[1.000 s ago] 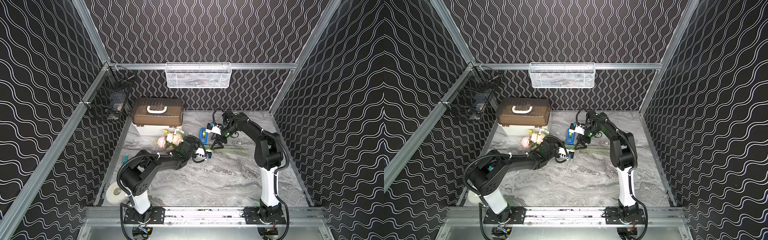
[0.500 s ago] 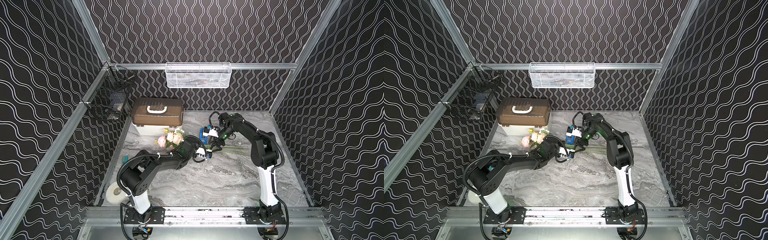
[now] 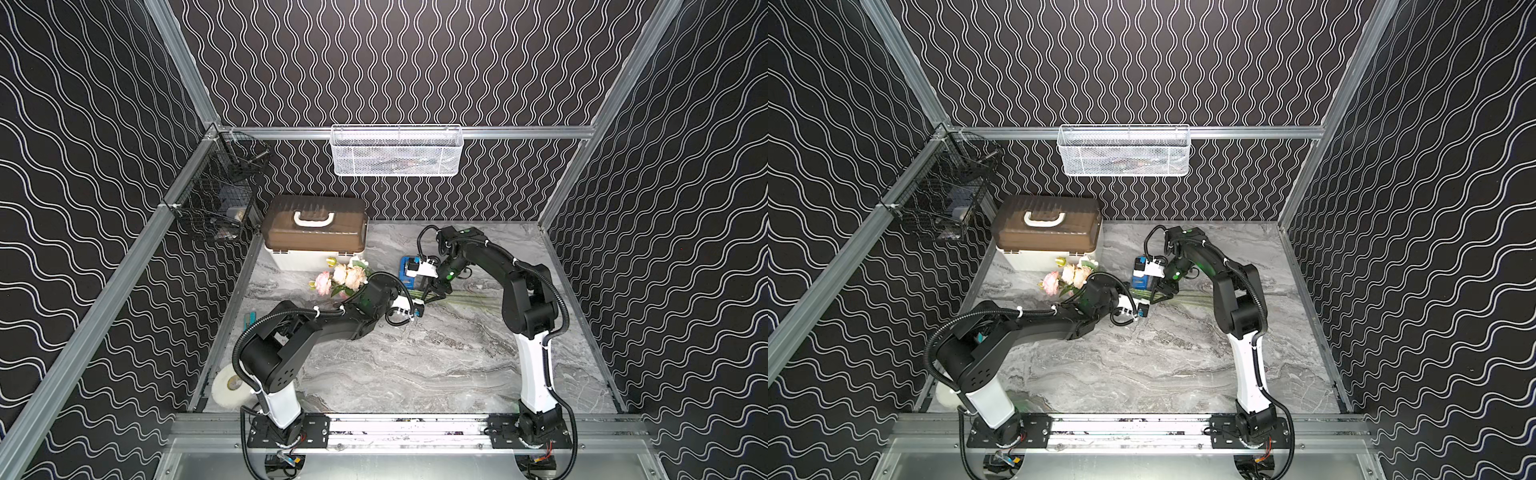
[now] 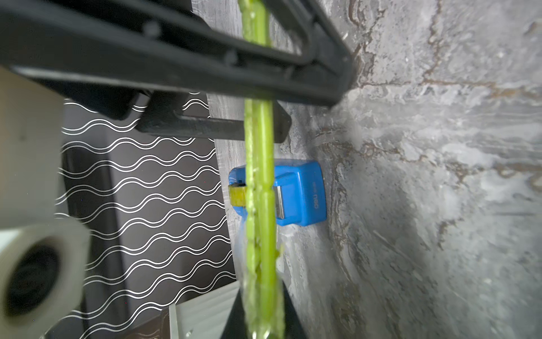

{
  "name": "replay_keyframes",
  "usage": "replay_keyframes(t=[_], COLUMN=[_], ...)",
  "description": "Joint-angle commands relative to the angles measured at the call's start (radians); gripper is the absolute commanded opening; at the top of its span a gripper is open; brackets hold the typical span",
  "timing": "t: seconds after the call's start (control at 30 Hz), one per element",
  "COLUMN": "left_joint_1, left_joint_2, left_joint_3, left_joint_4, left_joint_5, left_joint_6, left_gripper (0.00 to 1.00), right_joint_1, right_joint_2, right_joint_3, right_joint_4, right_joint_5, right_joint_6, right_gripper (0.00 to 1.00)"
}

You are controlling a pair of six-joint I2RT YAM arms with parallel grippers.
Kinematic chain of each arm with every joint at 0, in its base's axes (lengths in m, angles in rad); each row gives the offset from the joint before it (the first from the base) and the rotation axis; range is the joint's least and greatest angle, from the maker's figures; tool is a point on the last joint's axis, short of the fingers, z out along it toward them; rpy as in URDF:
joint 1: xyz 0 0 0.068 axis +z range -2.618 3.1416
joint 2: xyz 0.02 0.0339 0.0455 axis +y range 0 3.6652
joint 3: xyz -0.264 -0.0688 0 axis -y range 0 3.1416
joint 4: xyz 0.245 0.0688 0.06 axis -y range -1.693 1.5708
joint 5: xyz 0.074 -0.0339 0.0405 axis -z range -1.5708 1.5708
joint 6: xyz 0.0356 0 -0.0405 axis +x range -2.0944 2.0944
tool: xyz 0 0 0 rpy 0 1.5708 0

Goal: Wrap bouquets with tape
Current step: Wrap the tape around the bouquet.

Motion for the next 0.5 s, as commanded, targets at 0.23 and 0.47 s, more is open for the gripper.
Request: replay_keyframes(t=[0.23,0.47], left_joint_1=[-0.005,-0.005], left_joint_2=[-0.039,-0.155], left_joint_3=[-0.019,-0.039], left_joint_4=[0.031,-0.142], left_joint_5=[0.042,0.130], left_joint_6=[-0.033,-0.120], left_gripper=[0.28,0.57], right_joint_1=[0.013,0.016], right_joint_2=[-0.053,-0.122], right_joint_3=[-0.060,-0.183], right_joint_4=[0.078,0.208], right_joint_5=[0.036,0.041], right_joint_6=[-0.064,-0.093], right_gripper=[0.06,0.00])
